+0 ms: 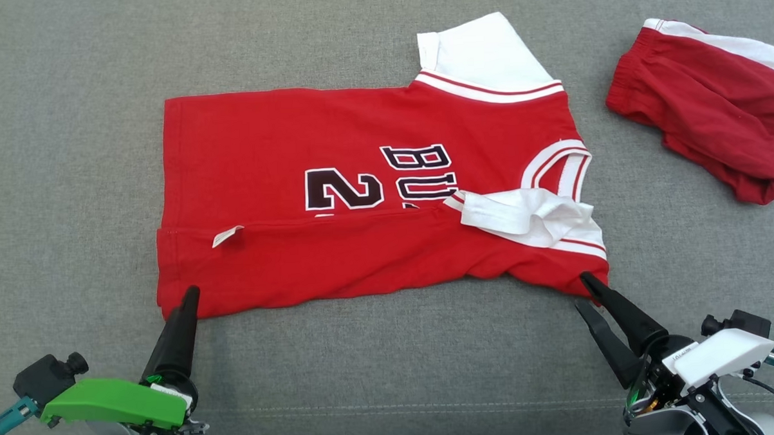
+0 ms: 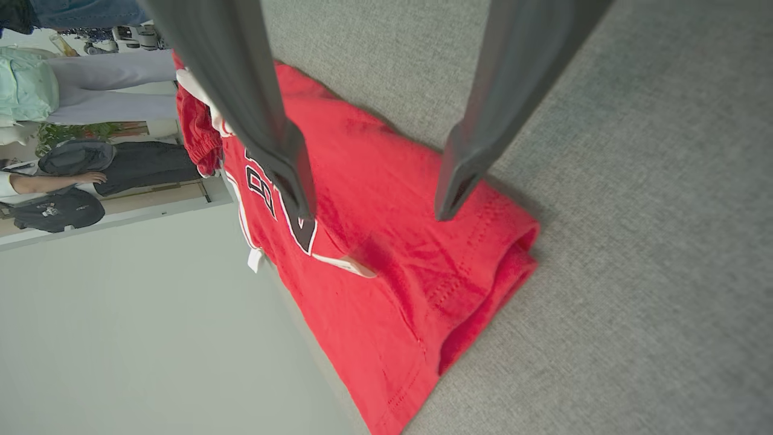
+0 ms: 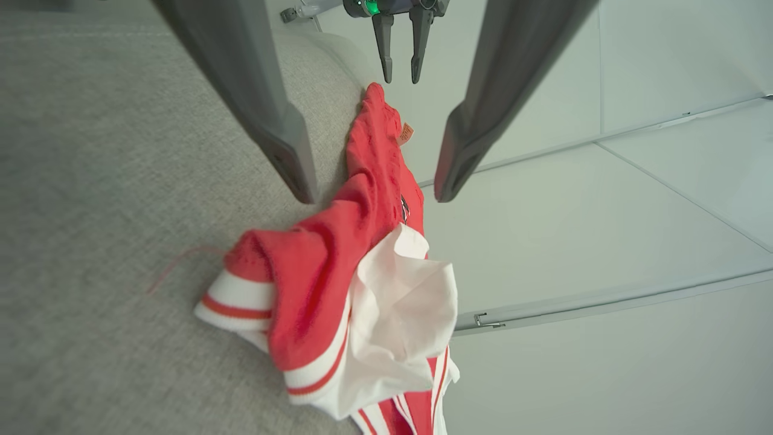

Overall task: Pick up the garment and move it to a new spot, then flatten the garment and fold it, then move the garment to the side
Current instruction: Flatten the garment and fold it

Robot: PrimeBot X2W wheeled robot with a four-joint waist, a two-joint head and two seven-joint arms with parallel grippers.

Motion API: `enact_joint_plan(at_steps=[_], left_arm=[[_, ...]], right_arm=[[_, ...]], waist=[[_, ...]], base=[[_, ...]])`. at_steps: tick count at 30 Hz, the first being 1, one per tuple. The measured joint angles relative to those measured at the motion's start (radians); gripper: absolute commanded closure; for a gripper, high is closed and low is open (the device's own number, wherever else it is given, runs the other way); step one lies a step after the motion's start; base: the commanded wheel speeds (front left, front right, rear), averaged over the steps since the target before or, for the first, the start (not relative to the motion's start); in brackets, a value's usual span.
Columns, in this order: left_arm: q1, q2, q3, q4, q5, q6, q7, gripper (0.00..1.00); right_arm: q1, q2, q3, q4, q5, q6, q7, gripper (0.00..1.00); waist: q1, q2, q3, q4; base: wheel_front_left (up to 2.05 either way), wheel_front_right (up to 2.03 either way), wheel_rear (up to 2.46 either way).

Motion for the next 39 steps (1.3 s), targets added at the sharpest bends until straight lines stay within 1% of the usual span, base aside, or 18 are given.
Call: enact_joint_plan(at_steps=[2,8,12,15,18,26,39], left_arm=[[0.0,-0.004,0.002,0.012,-0.022,0.0,0.007,0.0],[0.01,-0.004,0.002,0.045,-0.052,0.002,0.053,0.0],[0.013,-0.004,0.006,0.063,-0.058,0.006,0.055,0.0],[0.013,-0.008,0.019,0.066,-0.098,0.014,0.062,0.0],[0.01,-0.008,0.022,0.091,-0.099,0.014,0.067,0.0],[-0.015,-0.016,0.035,0.122,-0.106,0.013,0.074,0.0],[-0.081,-0.035,0.031,0.152,-0.106,0.009,0.076,0.0]], right_arm=[[0.002,0.007,0.0,0.004,0.003,0.006,-0.007,0.0],[0.005,0.031,-0.001,0.028,0.005,0.008,-0.029,0.0],[0.005,0.037,-0.003,0.044,0.005,0.009,-0.038,0.0],[0.005,0.042,-0.006,0.052,0.004,0.013,-0.049,0.0],[0.002,0.056,-0.014,0.077,0.004,0.014,-0.064,0.0],[-0.036,0.065,-0.018,0.113,0.003,0.015,-0.081,0.0],[-0.087,0.076,-0.006,0.151,-0.009,0.032,-0.081,0.0]], waist=[[0.0,-0.0001,0.002,0.0],[0.0,0.0,0.009,-0.002],[0.0,-0.0001,0.014,-0.003],[0.0,0.0,0.02,-0.003],[0.0,0.0,0.034,-0.003],[0.0,0.0,0.047,-0.001],[0.0,0.0,0.059,0.0]], base=[[0.0,0.0,0.0],[0.0,0.0,0.0],[0.0,0.0,0.0],[0.0,0.0,0.0],[0.0,0.0,0.0],[0.0,0.0,0.0],[0.0,0.0,0.0]])
